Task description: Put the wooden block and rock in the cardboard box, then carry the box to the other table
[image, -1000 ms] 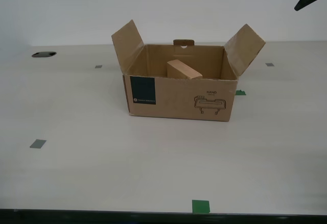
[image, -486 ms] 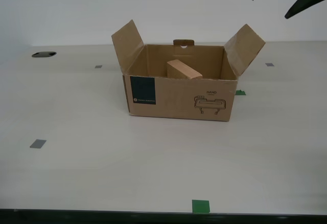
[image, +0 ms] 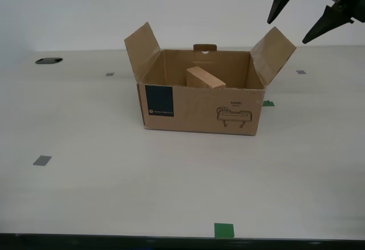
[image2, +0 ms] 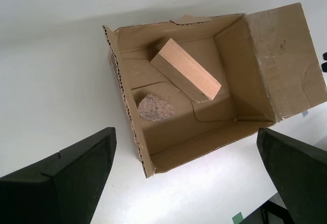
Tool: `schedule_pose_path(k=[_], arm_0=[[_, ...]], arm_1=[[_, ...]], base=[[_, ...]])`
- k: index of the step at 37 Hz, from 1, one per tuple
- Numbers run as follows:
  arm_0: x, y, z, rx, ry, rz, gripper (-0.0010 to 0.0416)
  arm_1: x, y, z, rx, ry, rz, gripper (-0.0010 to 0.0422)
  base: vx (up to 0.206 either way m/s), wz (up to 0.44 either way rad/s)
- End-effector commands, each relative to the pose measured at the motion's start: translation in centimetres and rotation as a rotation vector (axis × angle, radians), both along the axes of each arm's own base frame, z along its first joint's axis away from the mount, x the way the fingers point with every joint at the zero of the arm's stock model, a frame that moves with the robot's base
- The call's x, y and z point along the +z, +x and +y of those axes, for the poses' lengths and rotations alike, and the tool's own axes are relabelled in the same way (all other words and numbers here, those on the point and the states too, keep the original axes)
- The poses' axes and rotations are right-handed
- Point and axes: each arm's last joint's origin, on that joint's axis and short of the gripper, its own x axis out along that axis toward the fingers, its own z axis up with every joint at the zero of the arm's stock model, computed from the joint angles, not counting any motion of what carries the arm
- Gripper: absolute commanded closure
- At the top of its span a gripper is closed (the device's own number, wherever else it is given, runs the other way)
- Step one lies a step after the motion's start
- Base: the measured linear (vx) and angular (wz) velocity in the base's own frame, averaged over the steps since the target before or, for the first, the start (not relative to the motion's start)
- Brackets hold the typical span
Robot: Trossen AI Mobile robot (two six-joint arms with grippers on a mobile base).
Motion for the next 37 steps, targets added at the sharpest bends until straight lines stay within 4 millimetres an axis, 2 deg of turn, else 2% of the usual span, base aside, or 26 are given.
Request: schedule_pose_path(k=[1,13,26,37], arm_0=[[-0.7,0.4,0.1,0.009,0.004,0.016,0.0007],[-2.1,1.3,0.3,0.017,0.022,0.027,0.0007],[-5.0,2.7,0.7,0.023,0.032,0.069,0.0007],[-4.8,3.0,1.1,0.060,0.133,0.035,0.0007]], arm_1=[[0.0,0.0,0.0,0.000,-0.002,-0.004,0.0037],[0.1,0.1,0.0,0.000,-0.005,-0.010,0.0037],[0.1,0.1,-0.1,0.000,-0.006,-0.012,0.0037],[0.0,0.1,-0.1,0.000,-0.007,-0.015,0.0037]], base=[[0.000,0.000],[0.000,0.000],[0.000,0.000],[0.000,0.000]])
